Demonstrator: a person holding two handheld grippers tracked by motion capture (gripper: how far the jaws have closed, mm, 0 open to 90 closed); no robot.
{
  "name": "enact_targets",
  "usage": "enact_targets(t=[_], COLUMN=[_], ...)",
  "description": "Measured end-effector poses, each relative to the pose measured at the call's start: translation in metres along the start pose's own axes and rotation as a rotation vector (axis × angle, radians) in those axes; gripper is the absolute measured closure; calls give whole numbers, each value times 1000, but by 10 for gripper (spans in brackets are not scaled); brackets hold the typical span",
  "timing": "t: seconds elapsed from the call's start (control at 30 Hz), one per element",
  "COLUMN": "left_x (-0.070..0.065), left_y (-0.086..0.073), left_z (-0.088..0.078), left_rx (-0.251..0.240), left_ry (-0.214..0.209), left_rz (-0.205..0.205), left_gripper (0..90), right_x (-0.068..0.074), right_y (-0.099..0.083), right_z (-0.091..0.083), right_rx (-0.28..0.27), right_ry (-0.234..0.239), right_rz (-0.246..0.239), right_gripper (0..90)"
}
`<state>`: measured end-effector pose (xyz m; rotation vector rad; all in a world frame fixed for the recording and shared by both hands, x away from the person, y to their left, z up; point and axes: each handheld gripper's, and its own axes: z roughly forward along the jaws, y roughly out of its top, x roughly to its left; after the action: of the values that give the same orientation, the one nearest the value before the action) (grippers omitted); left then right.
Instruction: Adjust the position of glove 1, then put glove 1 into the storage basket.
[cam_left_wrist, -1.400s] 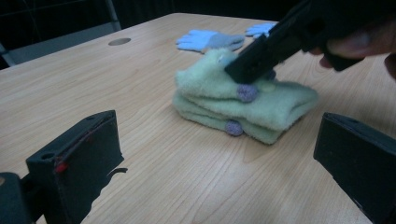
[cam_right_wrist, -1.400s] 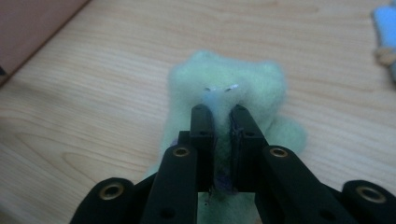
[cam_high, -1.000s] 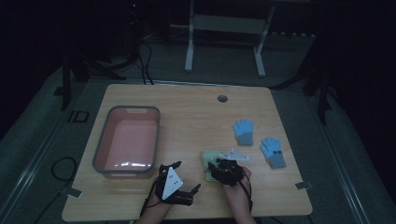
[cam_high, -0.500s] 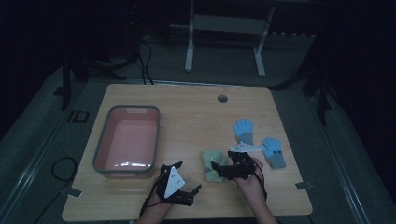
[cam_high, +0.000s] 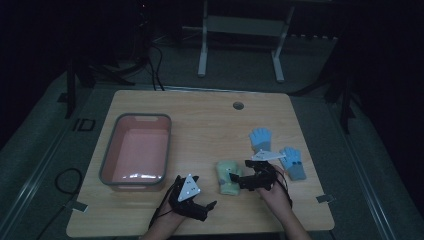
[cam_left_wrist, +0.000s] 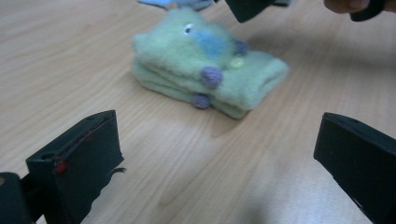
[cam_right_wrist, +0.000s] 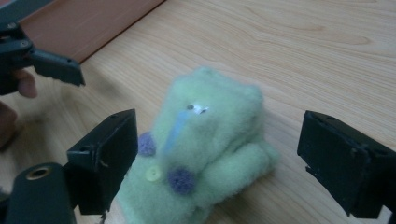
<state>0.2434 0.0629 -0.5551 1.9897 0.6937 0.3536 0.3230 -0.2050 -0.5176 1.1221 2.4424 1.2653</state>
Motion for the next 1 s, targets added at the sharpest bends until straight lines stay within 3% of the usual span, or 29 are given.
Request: enact_targets(t=[0.1,0.27,0.33,0.43,0.5,0.77,0.87,1.0], left_x=[-2,-7,-9,-10,-10,-13,-12,-10], left_y=[4,7,8,10,12,30,34,31], left_z=[1,1,3,11,15,25,33,42], left_rx=[8,-22,-12,27,34,-5,13,53], left_ry=[-27,-34,-43,-83,-79,-111,-142,-156], left_rz=[14,75,110,115,142,244,312,348], left_gripper=[10,10,10,69,77,232,296,318], right_x=[-5,-10,-12,-16,-16,-21,-25,-29], right_y=[-1,1,4,10,12,22,24,21], right_z=[-4,-8,-9,-6,-3,21,33,45], right_rx=[-4,-11,-15,-23,-18,19,48,94], right_ry=[26,12,15,30,41,91,96,100], right_rz=[3,-38,-35,-29,-28,-12,-5,2], right_gripper=[128,229,262,302,303,342,341,328])
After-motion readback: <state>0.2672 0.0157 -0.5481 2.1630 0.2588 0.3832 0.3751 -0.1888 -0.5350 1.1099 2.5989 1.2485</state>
